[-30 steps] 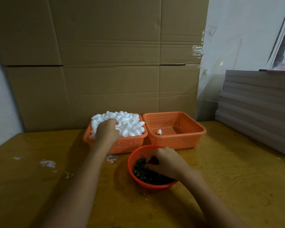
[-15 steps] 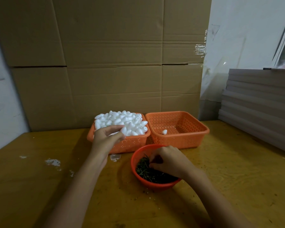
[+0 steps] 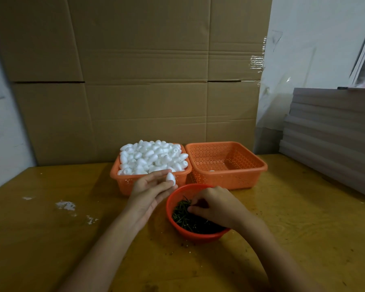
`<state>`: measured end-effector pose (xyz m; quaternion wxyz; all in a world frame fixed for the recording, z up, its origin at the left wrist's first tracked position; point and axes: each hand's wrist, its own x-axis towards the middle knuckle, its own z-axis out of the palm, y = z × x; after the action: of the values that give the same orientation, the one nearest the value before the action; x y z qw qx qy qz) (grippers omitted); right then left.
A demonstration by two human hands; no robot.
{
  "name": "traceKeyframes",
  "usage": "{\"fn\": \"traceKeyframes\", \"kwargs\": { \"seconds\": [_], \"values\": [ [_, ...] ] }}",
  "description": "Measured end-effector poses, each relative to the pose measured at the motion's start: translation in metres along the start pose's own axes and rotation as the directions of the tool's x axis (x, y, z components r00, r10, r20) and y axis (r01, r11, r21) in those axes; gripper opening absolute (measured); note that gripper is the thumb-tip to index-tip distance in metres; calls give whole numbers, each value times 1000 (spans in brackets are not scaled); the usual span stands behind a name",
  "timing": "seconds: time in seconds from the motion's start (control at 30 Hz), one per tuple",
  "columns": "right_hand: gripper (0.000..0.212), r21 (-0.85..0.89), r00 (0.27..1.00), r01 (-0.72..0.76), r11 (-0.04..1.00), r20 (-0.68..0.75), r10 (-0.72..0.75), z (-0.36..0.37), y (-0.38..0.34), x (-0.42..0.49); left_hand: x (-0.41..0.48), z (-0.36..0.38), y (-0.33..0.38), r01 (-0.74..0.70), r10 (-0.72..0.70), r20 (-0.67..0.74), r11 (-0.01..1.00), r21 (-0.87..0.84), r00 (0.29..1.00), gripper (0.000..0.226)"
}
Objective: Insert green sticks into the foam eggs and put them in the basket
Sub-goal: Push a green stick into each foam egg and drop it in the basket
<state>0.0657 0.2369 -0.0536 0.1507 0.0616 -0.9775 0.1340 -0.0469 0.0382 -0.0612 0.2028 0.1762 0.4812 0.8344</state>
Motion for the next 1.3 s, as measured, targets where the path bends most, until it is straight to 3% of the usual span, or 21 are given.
{"fn": "traceKeyframes", "kwargs": {
  "seconds": [0.17,1.3],
  "values": [
    [16,-3,1000,13,1000,28,-13,0,-2,0,0,-2,1,-11,11,-6,1000,8,1000,48],
    [20,-15,998,18,1000,54,-17,-1,-3,0,-4,4,8,-13,12,32,1000,9,999,38]
  ]
}}
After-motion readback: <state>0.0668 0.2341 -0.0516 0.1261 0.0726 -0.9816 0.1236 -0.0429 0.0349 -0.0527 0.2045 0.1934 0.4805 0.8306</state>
